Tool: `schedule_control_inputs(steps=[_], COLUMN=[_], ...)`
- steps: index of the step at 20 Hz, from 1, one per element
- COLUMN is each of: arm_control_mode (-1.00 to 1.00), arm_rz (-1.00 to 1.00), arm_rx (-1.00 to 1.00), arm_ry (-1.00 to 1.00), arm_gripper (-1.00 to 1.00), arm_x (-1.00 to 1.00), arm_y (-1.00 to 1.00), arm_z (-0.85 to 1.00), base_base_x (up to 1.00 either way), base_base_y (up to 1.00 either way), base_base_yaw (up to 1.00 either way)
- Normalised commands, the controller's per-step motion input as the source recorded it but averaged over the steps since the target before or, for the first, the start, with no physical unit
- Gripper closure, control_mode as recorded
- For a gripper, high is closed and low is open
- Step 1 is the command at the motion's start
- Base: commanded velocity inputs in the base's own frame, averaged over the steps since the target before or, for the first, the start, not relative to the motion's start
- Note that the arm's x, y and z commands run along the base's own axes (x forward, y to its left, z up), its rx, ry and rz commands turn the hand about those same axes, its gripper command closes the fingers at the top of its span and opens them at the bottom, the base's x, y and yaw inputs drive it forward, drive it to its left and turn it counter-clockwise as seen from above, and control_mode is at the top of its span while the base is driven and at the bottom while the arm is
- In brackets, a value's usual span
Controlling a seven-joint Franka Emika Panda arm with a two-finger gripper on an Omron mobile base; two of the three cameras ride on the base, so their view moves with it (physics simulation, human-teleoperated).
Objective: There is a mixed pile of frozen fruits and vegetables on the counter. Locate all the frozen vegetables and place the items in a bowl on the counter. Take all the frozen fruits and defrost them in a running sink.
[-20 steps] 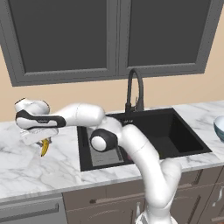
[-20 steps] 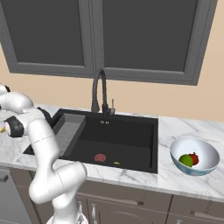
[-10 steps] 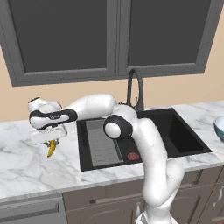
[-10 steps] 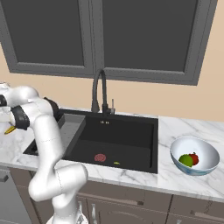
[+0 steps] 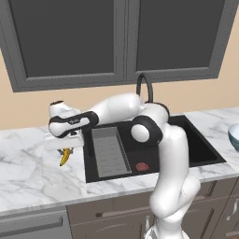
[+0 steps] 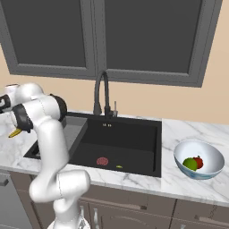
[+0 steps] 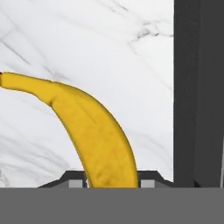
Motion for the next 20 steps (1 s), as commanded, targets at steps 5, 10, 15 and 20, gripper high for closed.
schedule_control_inputs(steps=[5,10,15,20], arm_control_mode=[-1.00,-1.00,-1.00,-1.00], arm_rz=[-0.03,-0.01,-0.01,0.00], arm_rx=[0.00,0.00,0.00,0.03], arm_ry=[-0.04,0.00,-0.05,-0.08], arm_gripper=[1.00,1.00,1.00,1.00], arm_x=[-0.07,-0.03,-0.12,-0.20], arm_y=[-0.39,-0.31,-0.37,-0.36], arm_z=[0.29,0.40,0.24,0.01], base_base_x=[0.00,0.00,0.00,0.00], base_base_y=[0.00,0.00,0.00,0.00], base_base_yaw=[0.00,0.00,0.00,0.00])
